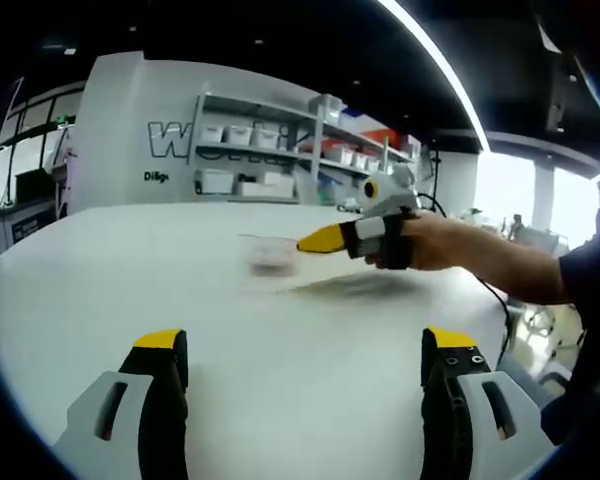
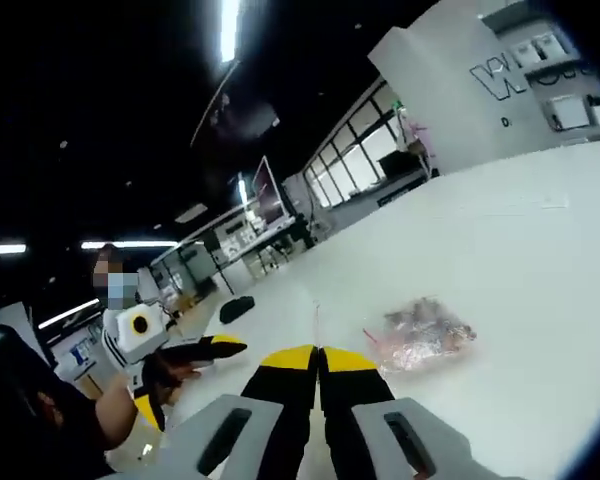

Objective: Open the resealable bag by pulling the two sides of the seal apart until the entire bag opening is separated and visibly accessible.

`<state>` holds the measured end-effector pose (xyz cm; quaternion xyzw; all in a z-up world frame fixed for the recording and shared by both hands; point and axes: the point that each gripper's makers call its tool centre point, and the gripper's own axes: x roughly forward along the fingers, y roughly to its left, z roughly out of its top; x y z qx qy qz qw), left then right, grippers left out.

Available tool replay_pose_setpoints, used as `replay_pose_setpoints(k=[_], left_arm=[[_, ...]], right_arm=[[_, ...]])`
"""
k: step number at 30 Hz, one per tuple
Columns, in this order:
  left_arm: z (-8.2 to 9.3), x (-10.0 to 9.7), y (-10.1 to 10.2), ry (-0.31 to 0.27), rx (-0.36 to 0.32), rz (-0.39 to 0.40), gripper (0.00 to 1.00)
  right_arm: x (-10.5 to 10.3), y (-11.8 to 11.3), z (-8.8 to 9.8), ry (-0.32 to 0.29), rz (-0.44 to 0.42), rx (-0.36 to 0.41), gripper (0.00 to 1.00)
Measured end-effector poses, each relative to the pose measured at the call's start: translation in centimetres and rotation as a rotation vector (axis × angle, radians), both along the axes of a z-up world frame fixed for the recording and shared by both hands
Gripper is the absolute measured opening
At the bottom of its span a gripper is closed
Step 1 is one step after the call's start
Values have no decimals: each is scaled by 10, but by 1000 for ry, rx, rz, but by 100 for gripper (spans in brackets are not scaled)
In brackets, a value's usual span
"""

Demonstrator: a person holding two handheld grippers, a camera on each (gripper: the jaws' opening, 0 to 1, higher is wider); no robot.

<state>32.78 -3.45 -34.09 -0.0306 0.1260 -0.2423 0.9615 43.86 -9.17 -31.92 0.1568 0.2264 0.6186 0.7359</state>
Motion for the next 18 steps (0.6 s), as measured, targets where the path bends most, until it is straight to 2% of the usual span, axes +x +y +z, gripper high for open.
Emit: replay_pose_setpoints(k=[4,18], left_arm=[[0,-1,-1,0,0,-1,96],[1,2,2,0,0,0,96]], right_arm=[[3,-1,4,49,-6,40,0],[4,0,18,120,-16,113,0]])
